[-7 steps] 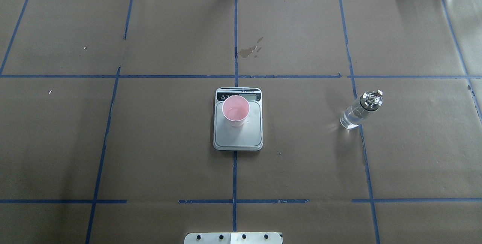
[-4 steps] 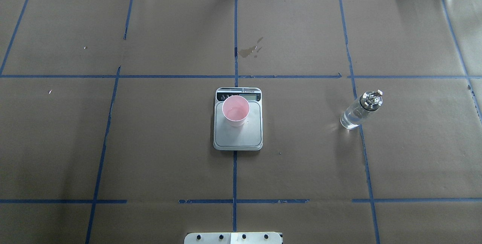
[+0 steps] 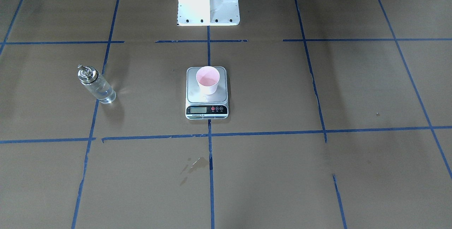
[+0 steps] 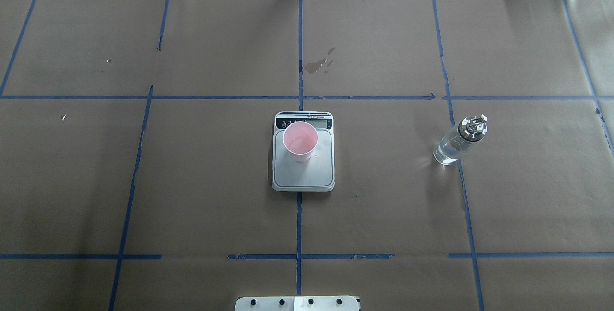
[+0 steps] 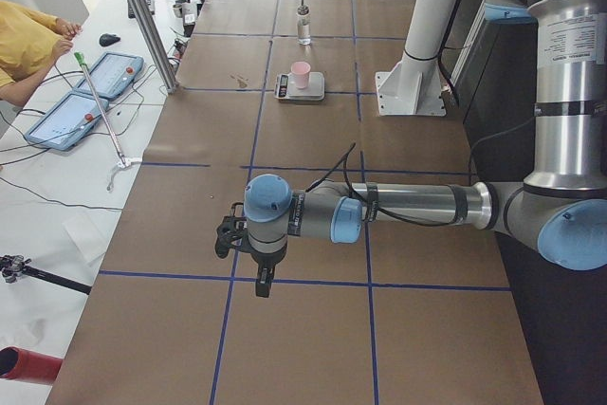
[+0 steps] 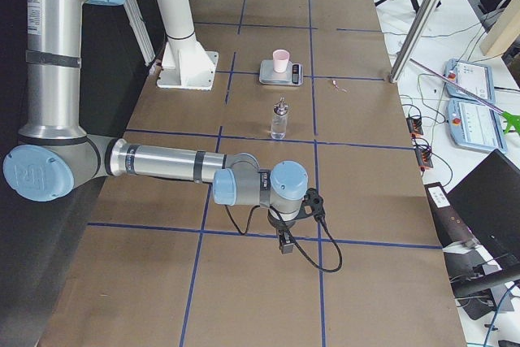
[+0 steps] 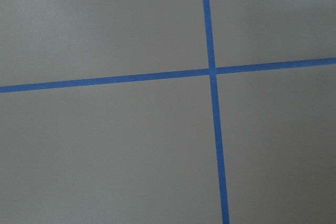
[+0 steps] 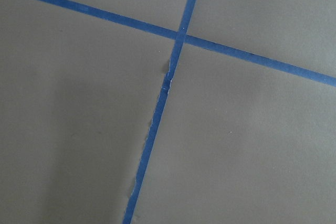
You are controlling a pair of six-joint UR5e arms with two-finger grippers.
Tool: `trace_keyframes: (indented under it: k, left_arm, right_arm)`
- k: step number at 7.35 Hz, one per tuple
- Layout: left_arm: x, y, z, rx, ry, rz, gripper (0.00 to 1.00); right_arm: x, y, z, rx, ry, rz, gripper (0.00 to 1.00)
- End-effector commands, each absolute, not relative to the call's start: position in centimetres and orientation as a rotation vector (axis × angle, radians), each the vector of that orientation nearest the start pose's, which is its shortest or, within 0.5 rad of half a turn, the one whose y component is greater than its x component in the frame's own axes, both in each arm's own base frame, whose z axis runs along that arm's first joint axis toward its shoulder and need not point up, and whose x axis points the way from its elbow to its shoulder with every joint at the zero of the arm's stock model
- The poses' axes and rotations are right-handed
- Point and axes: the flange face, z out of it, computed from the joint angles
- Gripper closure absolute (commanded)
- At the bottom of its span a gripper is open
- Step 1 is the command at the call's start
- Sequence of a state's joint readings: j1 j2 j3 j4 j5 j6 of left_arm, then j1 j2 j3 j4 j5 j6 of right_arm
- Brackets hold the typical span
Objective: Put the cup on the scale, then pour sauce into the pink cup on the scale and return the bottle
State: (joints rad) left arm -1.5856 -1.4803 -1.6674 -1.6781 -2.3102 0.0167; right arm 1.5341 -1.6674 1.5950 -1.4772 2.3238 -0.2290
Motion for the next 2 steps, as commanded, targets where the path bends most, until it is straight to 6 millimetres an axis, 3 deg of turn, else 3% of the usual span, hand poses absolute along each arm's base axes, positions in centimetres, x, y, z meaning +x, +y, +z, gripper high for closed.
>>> trace_keyframes:
  k: [1, 2]
  left_arm:
    - [-7.25, -46.02, 64.52, 0.120, 0.737, 0.045, 0.00]
    - [-7.25, -45.73, 64.80, 0.114, 0.737, 0.043, 0.00]
  right_arm:
    - [4.87, -45.34, 68.46, 0.092, -0.747, -0.262, 0.00]
    - [4.87, -45.34, 68.46, 0.092, -0.747, -0.262, 0.00]
